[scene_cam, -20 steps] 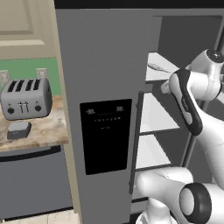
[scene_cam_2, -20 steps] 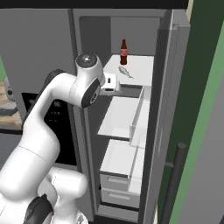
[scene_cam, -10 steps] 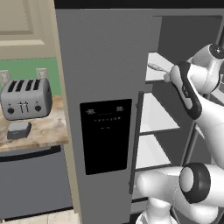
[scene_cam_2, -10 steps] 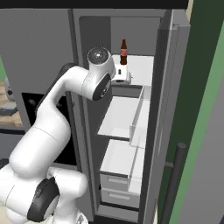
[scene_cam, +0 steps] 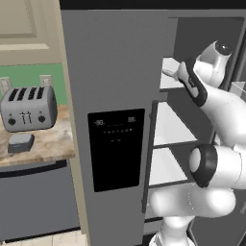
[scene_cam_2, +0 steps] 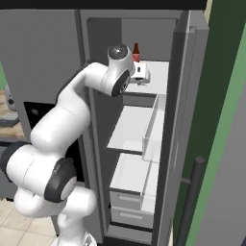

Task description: Take the fish from the fridge and place it on the digital scale on the counter by the fridge. Wait a few seconds for a reading, then move it to the plate on the dining counter.

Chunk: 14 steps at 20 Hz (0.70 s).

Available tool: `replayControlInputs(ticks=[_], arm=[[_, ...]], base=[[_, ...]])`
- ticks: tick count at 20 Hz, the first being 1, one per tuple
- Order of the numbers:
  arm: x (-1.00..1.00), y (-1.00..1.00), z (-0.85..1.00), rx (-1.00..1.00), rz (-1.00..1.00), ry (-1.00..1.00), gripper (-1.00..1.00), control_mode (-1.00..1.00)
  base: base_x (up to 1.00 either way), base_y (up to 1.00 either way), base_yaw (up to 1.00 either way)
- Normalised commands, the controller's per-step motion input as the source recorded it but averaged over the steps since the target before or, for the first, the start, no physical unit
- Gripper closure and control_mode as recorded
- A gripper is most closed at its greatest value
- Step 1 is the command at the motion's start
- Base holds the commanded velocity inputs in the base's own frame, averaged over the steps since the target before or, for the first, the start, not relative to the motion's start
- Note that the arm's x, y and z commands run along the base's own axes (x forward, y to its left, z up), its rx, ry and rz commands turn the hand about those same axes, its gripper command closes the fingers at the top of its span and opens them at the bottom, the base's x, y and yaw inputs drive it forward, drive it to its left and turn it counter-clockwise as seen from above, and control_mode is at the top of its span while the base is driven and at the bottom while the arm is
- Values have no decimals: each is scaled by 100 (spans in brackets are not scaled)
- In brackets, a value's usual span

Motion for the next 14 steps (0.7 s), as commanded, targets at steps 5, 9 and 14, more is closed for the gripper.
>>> replayControlInputs(ticks=[5,9,14], arm=[[78,0,-5,0,0,0,-100,-100],[74,0,-11,0,0,0,-100,-100],[57,-5,-17,0,0,0,-100,-100]], base=[[0,0,0],[0,0,0],[0,0,0]])
